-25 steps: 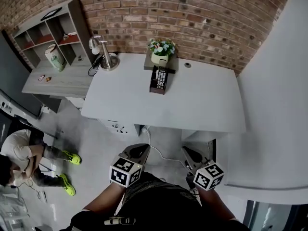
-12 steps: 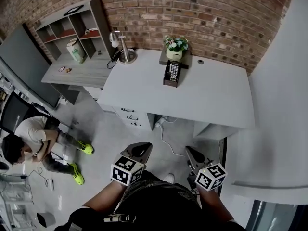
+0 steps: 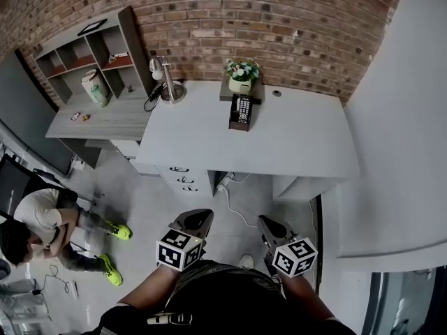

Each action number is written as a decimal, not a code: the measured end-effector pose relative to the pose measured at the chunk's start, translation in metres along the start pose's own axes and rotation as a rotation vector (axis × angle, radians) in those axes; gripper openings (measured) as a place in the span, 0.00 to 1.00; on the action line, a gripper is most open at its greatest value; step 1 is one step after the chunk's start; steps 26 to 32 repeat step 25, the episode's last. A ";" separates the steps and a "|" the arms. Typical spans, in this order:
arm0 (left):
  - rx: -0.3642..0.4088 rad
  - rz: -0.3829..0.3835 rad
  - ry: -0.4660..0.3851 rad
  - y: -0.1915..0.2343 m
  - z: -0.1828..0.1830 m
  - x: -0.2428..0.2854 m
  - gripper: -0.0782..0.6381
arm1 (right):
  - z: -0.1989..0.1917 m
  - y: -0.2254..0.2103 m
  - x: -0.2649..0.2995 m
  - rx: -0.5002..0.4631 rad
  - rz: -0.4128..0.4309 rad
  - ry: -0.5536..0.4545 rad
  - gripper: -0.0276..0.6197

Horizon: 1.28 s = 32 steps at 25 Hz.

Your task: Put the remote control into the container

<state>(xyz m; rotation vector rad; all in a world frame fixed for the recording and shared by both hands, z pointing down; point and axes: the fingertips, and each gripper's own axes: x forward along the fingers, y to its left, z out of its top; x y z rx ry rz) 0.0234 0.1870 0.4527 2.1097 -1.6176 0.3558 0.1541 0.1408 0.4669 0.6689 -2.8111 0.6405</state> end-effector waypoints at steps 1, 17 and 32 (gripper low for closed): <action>-0.004 -0.004 0.001 0.004 -0.004 -0.003 0.12 | -0.001 0.004 0.003 -0.010 -0.005 0.002 0.05; -0.023 -0.013 -0.002 0.036 -0.010 -0.020 0.12 | -0.007 0.021 0.029 -0.004 -0.025 0.040 0.05; -0.017 -0.013 -0.014 0.037 -0.004 -0.015 0.12 | -0.005 0.016 0.029 -0.006 -0.024 0.046 0.05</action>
